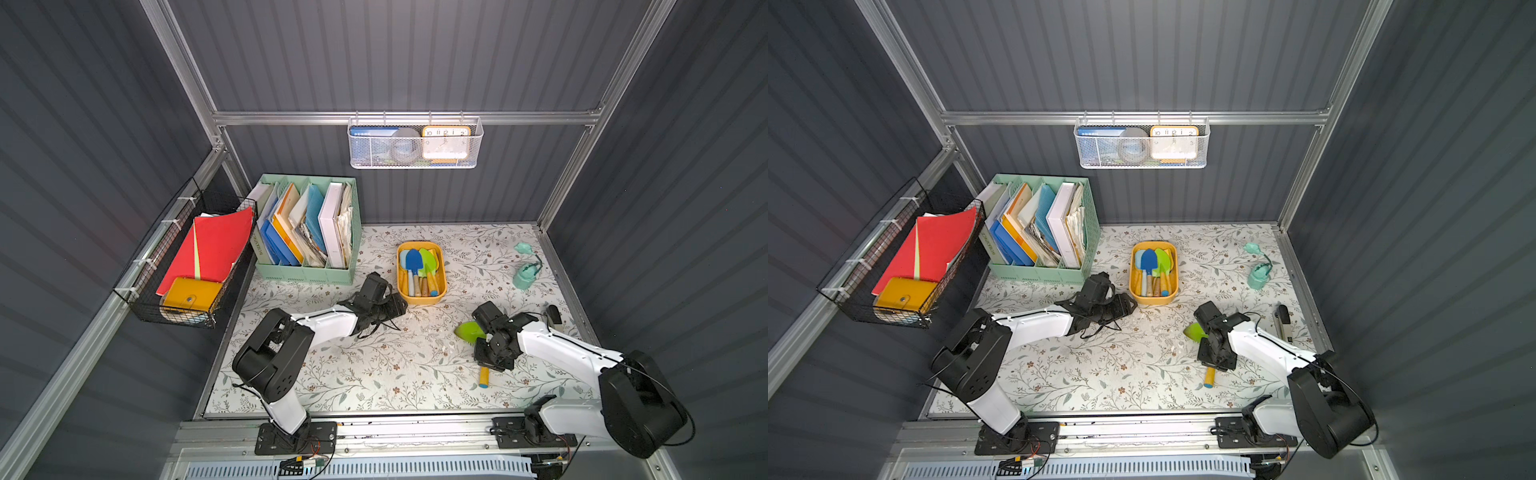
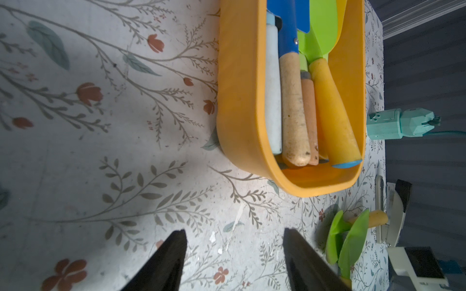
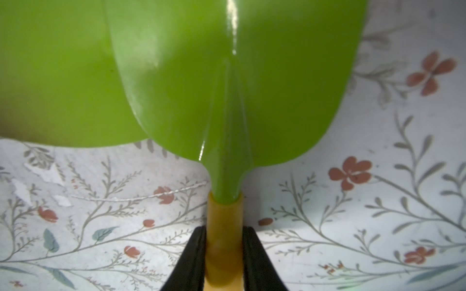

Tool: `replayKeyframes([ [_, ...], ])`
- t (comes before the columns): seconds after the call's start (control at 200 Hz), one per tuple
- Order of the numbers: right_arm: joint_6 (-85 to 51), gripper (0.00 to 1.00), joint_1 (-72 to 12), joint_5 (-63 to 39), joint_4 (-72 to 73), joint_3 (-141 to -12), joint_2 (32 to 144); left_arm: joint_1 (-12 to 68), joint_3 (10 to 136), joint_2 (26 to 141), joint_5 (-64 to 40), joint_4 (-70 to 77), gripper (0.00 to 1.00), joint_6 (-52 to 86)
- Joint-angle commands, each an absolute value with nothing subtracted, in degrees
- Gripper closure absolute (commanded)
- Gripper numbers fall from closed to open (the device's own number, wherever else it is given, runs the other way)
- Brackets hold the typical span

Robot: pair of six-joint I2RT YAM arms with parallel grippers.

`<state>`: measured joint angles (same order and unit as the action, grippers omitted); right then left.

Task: Put the shovel into the storage box
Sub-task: Pick up the shovel from the center of the board, then place the shovel in the storage box.

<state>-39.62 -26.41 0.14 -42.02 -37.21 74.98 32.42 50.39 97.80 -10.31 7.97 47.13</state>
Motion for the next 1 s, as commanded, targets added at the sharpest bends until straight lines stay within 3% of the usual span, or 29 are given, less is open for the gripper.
replayKeyframes([
  [0.0, -38.59, 0.78, -26.98, 1.71, -44.25, -39.32, 73.81, 32.71, 49.75, 96.47, -10.2, 7.38, 0.34, 47.41],
  [0.25, -37.18, 0.85, -27.24, 3.1, -47.85, -42.27, 69.87, 32.74, 49.18, 94.51, -9.59, 6.64, 0.33, 47.49],
  [0.535, -35.19, 0.86, -27.32, 3.35, -49.67, -47.62, 66.42, 32.69, 48.24, 92.14, -8.18, 5.21, 0.33, 47.63],
  [0.72, -33.25, 0.86, -27.32, 1.92, -46.98, -52.29, 69.03, 32.7, 47.21, 89.81, -7.09, 4.44, 0.33, 47.99],
  [0.996, -30.78, 0.86, -27.39, -2.06, -43.29, -62.67, 81.79, 32.7, 44.94, 85.26, -5.63, 2.7, 0.33, 48.49],
])
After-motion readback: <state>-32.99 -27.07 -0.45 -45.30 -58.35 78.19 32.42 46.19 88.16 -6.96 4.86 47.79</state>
